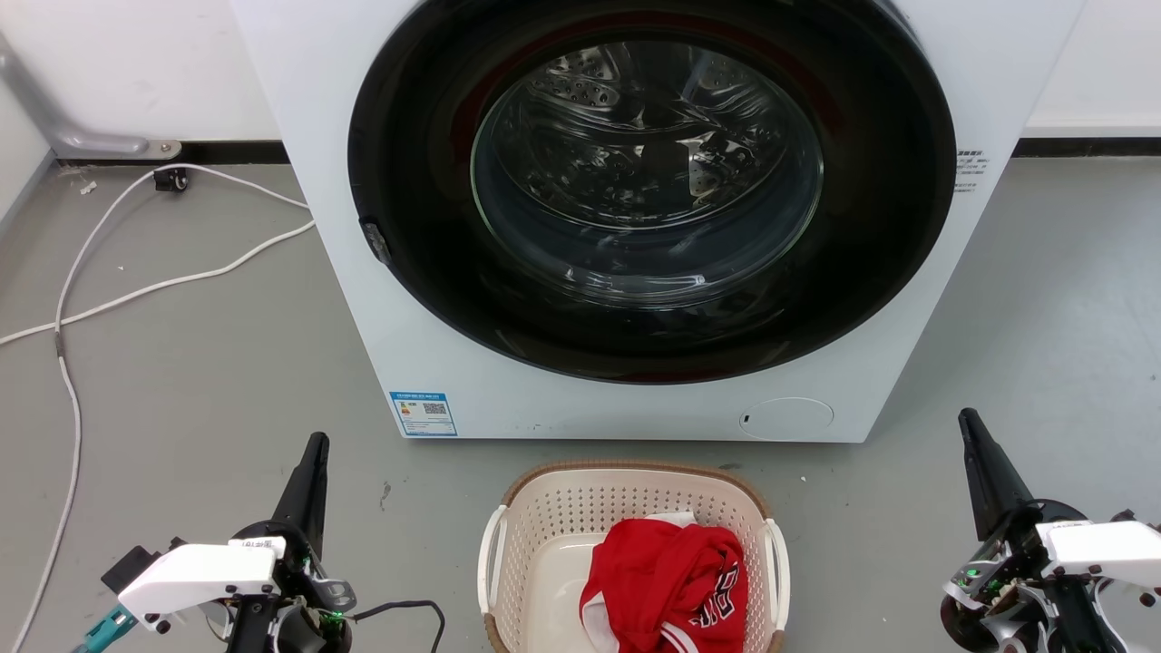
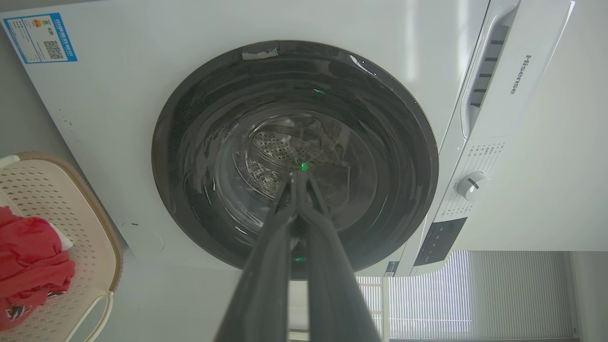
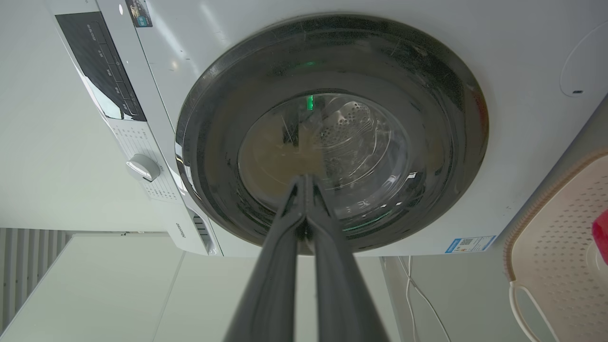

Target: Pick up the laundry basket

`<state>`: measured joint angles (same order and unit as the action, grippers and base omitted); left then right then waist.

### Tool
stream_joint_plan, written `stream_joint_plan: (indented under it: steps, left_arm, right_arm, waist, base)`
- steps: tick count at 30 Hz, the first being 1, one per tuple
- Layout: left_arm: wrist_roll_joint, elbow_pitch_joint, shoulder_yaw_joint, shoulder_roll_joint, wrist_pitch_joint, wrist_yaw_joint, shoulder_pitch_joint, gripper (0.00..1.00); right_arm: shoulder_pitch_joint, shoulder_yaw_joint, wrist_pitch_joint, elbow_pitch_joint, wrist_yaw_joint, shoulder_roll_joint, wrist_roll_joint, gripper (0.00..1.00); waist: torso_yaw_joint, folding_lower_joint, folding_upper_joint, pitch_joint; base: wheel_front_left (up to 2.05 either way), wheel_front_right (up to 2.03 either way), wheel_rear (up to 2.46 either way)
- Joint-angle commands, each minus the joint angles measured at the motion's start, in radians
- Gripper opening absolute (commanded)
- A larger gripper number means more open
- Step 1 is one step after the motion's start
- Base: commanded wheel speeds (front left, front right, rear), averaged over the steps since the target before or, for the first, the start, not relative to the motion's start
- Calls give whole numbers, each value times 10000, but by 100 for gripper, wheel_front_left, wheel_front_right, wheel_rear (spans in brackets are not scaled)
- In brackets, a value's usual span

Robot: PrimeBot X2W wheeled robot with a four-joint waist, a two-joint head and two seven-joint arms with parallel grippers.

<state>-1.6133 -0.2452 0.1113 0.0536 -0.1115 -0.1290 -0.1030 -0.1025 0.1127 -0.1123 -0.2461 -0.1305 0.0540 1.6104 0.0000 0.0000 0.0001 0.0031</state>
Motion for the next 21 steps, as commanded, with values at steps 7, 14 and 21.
stream_joint_plan:
  steps: [7,14,21]
  left_arm:
    - [39,-15,38,-3,-29,-33,-96,0]
    - [44,-15,41,-6,-33,-33,-97,0]
    - [49,-15,44,-7,-36,-34,-97,0]
  right_arm:
    - [-122,14,-31,-16,-4,-43,-30,0]
    - [-122,15,-32,-17,-4,-43,-33,0]
    - [-122,17,-25,-17,-4,-44,-35,0]
  waist:
    - [0,0,-1,0]
    - [0,0,-1,0]
    - [0,0,-1,0]
  base:
    - [0,0,0]
    - [0,0,0]
    - [0,0,0]
